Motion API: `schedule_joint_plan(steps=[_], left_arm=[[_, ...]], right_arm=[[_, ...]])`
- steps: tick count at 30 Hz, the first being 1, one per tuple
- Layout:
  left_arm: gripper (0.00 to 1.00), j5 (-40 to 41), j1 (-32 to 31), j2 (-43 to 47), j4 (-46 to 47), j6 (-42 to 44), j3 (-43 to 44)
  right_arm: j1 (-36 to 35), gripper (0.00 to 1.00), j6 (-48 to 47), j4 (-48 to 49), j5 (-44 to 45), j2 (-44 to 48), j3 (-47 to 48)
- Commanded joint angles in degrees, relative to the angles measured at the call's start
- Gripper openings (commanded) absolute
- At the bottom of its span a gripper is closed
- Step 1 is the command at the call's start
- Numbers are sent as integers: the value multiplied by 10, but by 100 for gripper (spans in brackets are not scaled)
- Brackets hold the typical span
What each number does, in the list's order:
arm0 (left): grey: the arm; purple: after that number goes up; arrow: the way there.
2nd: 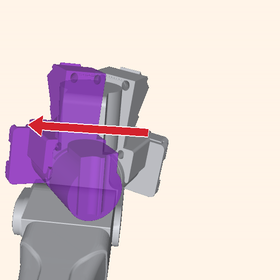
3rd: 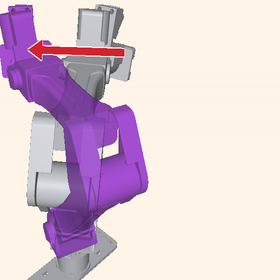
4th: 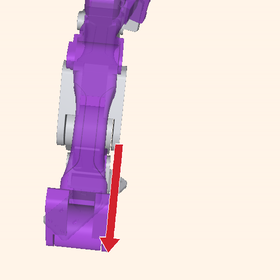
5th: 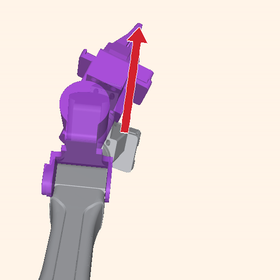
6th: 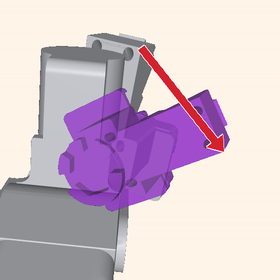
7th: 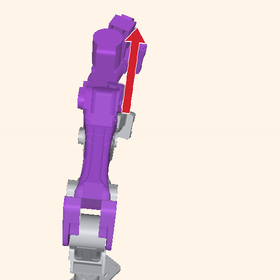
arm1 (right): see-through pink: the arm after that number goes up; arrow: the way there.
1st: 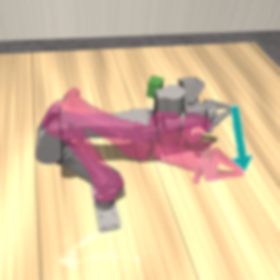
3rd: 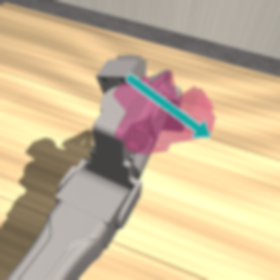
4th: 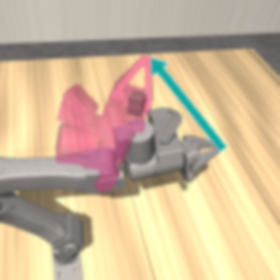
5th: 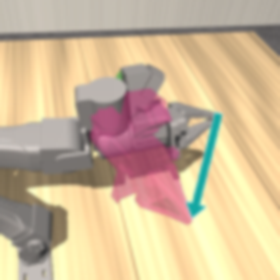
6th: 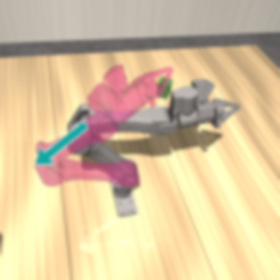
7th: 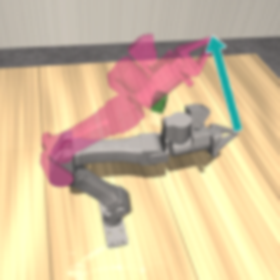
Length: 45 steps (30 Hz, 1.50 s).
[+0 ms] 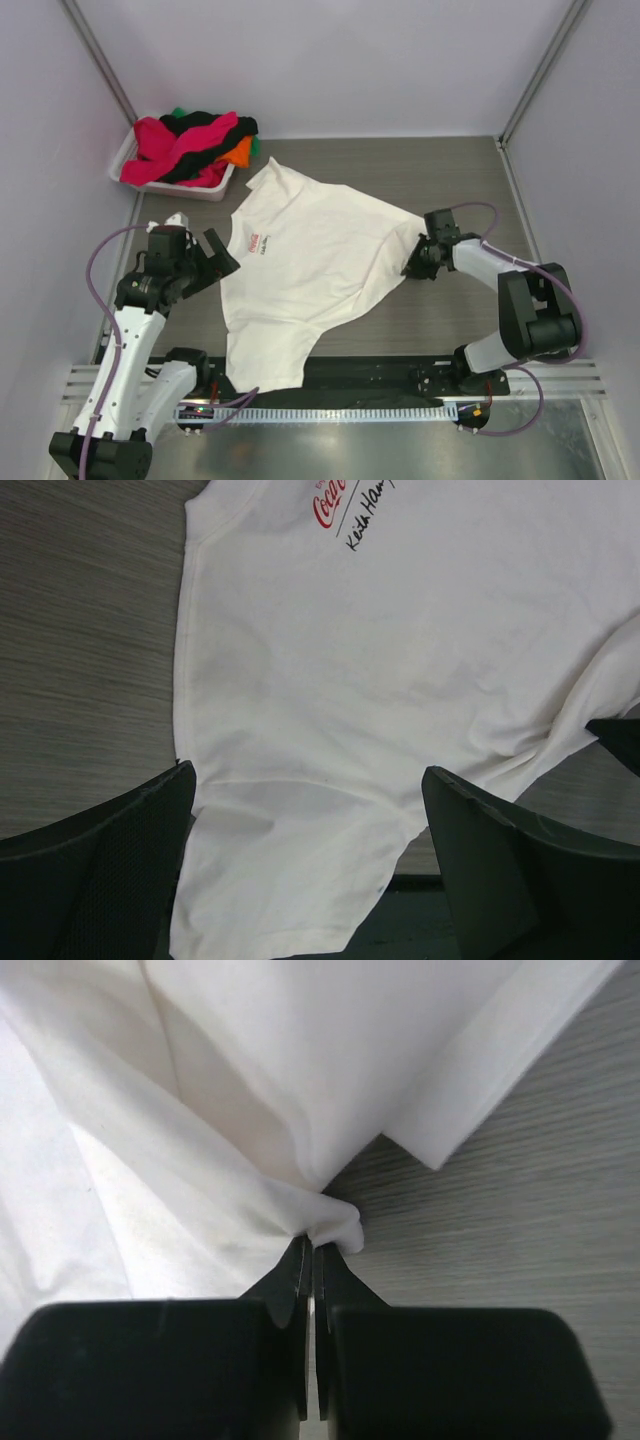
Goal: Fold and stack the t-shirts
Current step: Flatten the tshirt out
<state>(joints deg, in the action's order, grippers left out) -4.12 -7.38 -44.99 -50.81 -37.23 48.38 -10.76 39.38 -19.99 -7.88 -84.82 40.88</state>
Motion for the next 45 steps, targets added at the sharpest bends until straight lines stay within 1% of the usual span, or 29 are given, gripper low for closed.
schedule_joint_plan(steps=[1,3,4,6,7,9,10,11,12,13,14,15,17,19,20,24,26,27,29,30,31,34,35,37,38,41,42,44,45], left_arm=[[95,-7,-2,4,16,7,0],[95,-2,-1,5,14,4,0],[94,1,-2,3,12,2,1],[92,20,-5,-4,-13,-2,10],[91,29,-17,-4,-21,-9,17],[91,76,-39,-4,-39,-21,21],[91,89,-50,-5,-43,-34,22],[91,102,-79,-10,-47,-42,22],[91,122,-90,-14,-52,-49,23],[91,125,-101,-19,-54,-60,24],[91,123,-111,-24,-55,-65,23],[91,117,-115,-28,-56,-71,22],[91,112,-120,-31,-59,-83,18],[91,111,-126,-28,-69,-89,20],[91,111,-126,-26,-73,-93,22],[91,115,-127,-19,-90,-98,23],[90,110,-127,-17,-91,-104,19],[90,108,-129,-15,-91,-114,15],[89,105,-141,-11,-85,-128,7],[88,105,-148,-11,-82,-136,3],[88,104,-171,-11,-76,-153,-8],[88,108,-223,-32,-44,-197,-23],[89,115,-267,-48,-28,-208,-26],[89,140,-321,-69,-6,-245,-30],[91,146,-369,-96,7,-257,-36],[94,158,-431,-141,53,-285,-43],[95,160,-461,-169,75,-291,-45],[95,162,-489,-198,90,-308,-45],[95,162,-516,-209,98,-314,-45]], right_arm=[[0,1,-32,-69,100,24,59],[0,1,-43,-129,158,57,96],[0,1,-44,-193,220,95,137],[0,1,-41,-259,286,133,177],[0,1,-47,-303,328,167,208],[0,1,-60,-343,343,198,229],[-1,1,-68,-352,348,210,239],[-4,1,-76,-358,347,231,240],[-7,4,-84,-353,331,241,236],[-16,9,-97,-342,308,249,214],[-17,19,-112,-332,258,254,199],[-20,49,-112,-331,245,251,186],[-24,65,-85,-337,248,249,148],[-31,80,-63,-357,292,254,157],[-23,81,-31,-360,297,261,160],[7,83,34,-343,257,277,127],[40,82,47,-327,219,279,78],[95,82,42,-300,201,282,41],[164,80,33,-276,142,275,7],[224,78,28,-251,124,267,-16],[241,77,22,-245,114,247,-20],[291,76,16,-230,136,227,-24],[304,76,19,-227,131,225,-26],[333,76,25,-211,132,221,-34],[336,76,25,-194,138,209,-36],[341,75,22,-161,141,176,-45],[341,74,22,-142,136,151,-48],[342,70,18,-115,114,127,-55],[342,68,20,-98,103,110,-62]])
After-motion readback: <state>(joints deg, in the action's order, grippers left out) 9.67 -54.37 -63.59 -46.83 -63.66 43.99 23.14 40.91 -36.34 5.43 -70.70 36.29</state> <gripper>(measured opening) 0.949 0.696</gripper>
